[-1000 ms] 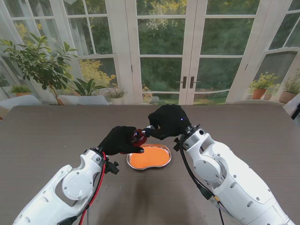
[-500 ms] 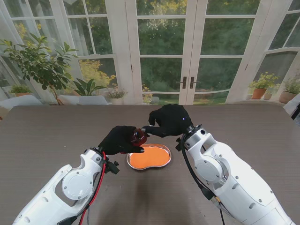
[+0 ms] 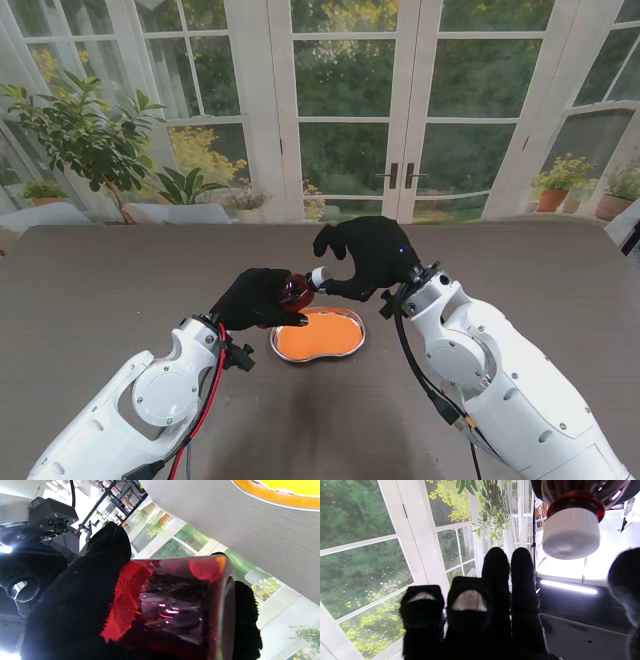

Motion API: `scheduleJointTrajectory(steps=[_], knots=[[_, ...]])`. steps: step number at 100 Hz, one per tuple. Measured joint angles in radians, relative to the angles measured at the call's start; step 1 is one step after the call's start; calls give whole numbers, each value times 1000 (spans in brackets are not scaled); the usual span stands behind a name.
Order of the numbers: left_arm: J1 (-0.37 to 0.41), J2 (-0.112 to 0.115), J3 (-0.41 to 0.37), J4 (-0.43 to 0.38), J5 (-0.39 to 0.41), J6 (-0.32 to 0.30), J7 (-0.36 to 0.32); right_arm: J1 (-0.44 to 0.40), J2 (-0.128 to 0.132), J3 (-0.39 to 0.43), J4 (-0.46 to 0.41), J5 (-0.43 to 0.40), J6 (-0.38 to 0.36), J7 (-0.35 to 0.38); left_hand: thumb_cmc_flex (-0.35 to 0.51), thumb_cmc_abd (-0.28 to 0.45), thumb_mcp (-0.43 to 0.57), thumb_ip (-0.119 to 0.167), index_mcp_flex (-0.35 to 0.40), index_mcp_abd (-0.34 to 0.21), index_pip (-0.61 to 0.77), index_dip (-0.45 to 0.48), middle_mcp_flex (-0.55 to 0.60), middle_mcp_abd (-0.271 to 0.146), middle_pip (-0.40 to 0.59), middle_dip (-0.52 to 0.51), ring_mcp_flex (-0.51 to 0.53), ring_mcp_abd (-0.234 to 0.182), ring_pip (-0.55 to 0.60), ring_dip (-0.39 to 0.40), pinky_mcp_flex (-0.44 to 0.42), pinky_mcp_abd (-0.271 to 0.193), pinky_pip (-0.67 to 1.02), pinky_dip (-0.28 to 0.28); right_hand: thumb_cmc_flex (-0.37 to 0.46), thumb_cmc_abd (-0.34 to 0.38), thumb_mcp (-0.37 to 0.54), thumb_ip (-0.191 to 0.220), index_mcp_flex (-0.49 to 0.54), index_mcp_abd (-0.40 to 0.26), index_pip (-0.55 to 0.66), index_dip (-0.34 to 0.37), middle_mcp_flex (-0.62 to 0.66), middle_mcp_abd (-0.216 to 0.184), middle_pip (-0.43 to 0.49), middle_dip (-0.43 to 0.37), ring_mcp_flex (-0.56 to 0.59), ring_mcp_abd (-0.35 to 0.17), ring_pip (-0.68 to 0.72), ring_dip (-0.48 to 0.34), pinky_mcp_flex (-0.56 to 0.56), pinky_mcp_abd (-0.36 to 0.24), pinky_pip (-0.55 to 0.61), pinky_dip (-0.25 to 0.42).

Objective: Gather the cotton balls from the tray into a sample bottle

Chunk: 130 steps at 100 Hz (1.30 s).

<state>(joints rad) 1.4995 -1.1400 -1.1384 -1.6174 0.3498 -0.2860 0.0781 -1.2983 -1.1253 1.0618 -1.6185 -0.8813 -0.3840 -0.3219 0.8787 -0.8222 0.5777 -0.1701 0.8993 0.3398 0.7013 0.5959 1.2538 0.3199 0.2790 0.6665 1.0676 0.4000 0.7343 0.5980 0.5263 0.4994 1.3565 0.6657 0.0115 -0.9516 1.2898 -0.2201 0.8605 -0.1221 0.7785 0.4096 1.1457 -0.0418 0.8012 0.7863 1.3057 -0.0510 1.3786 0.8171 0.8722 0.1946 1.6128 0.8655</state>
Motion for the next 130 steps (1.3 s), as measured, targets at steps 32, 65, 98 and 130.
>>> scheduleJointTrajectory(steps=[32,65,98,130], knots=[[0,0,0,0,0,1,0,16,1,-20,37,-51,-19,-86,0,0,0,0,0,0,0,0,0,0,0,0,0,0,0,0,0,0,0,1,82,-258,75,-26,95,-19,26,0,1,-3,10,-2,0,-23,6,0,23,-1,-7,0],[0,0,1,0,0,1,1,25,-3,-44,54,-60,-16,-125,0,0,0,0,0,0,0,0,0,0,0,0,0,0,0,0,0,0,0,1,144,-273,84,-26,196,-22,51,0,63,-13,13,-2,0,-25,60,25,61,-2,-7,0],[0,0,0,1,0,0,1,29,-7,-54,58,-53,-12,-134,0,0,0,0,0,0,0,0,0,0,0,0,0,0,0,0,0,0,0,2,179,-270,84,-147,247,-17,102,-76,123,-21,13,-1,7,-23,109,55,87,-2,-7,0],[1,0,-1,1,1,1,0,30,-8,-56,56,-41,-6,-118,0,0,0,0,0,0,0,0,0,0,0,0,0,0,0,0,0,0,0,2,178,-234,84,-198,269,-14,128,-127,159,-22,13,1,10,-10,138,67,98,-2,-7,-1]])
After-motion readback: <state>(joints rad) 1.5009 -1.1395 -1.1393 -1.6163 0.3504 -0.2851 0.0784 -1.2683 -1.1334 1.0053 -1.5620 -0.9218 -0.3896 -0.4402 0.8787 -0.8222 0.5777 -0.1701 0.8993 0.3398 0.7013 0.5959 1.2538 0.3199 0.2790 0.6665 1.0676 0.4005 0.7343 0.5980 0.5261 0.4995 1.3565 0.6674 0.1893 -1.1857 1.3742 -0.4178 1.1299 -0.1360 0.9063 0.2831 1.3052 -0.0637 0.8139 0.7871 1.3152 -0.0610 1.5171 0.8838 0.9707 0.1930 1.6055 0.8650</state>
